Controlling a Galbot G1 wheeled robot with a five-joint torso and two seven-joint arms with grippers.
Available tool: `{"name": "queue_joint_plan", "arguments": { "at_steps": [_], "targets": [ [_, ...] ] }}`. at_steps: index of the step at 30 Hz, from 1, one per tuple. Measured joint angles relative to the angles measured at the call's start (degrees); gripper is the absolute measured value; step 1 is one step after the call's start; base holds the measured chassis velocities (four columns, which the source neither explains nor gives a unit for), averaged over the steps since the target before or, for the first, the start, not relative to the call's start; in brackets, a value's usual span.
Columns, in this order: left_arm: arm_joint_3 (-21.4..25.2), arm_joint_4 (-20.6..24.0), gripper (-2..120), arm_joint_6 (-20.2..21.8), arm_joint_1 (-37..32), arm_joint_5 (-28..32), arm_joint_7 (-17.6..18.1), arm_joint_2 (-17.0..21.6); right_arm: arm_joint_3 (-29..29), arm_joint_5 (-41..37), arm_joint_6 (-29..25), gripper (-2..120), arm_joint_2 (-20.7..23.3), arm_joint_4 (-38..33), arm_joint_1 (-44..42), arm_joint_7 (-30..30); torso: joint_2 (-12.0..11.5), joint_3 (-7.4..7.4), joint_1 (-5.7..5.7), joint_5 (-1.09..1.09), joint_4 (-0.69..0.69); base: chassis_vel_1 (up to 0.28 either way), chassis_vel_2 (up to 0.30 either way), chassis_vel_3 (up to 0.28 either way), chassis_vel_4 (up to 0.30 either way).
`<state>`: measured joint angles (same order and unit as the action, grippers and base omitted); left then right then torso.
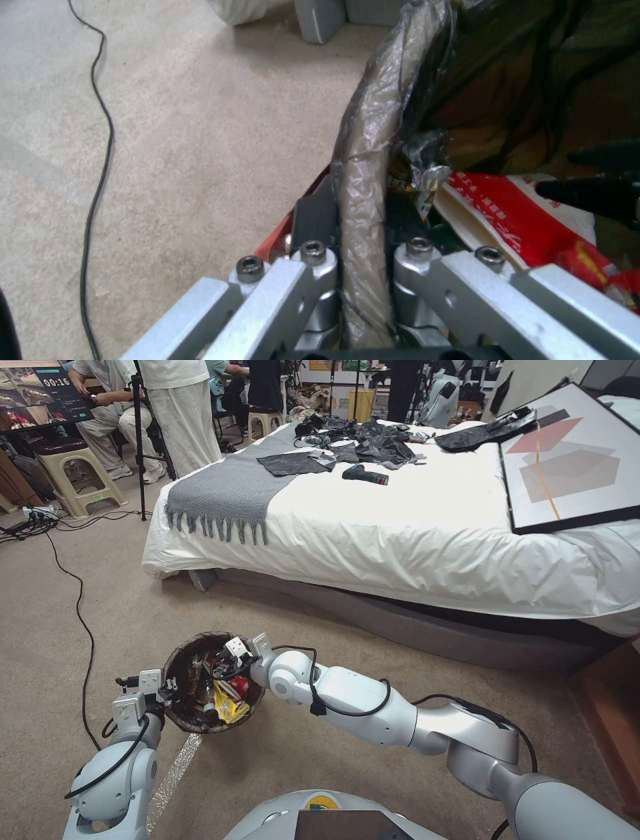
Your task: Pick up the trash bin, then pick up the garbage from the floor and place it into the trash bin.
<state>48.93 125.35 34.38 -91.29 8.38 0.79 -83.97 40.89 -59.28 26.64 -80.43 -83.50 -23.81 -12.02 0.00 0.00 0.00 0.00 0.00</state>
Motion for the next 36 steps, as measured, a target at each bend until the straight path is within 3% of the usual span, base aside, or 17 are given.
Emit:
{"name": "queue_joint_plan", "arguments": {
  "at_steps": [16,28,36],
  "targets": [
    [0.05,-0.22,4,0.06,0.25,0.03,0.0,0.0,-0.47,-1.29,-0.86,98,-0.65,-1.39,0.5,-0.96,0.0,0.0,0.0,0.0,0.0,0.0,0.0,0.0,0.0],
    [0.12,-0.01,4,0.15,0.24,0.38,0.01,0.36,-5.53,-3.0,-0.23,100,3.03,-12.05,2.33,-4.89,0.0,0.0,0.0,0.0,-0.01,0.0,0.0,0.0,0.0],
    [0.11,0.68,4,0.3,0.13,0.61,0.06,0.43,-13.7,-5.8,1.0,100,7.61,-23.1,1.34,-8.87,0.0,0.0,0.0,0.01,0.01,0.0,0.0,0.0,0.0]
  ]
}}
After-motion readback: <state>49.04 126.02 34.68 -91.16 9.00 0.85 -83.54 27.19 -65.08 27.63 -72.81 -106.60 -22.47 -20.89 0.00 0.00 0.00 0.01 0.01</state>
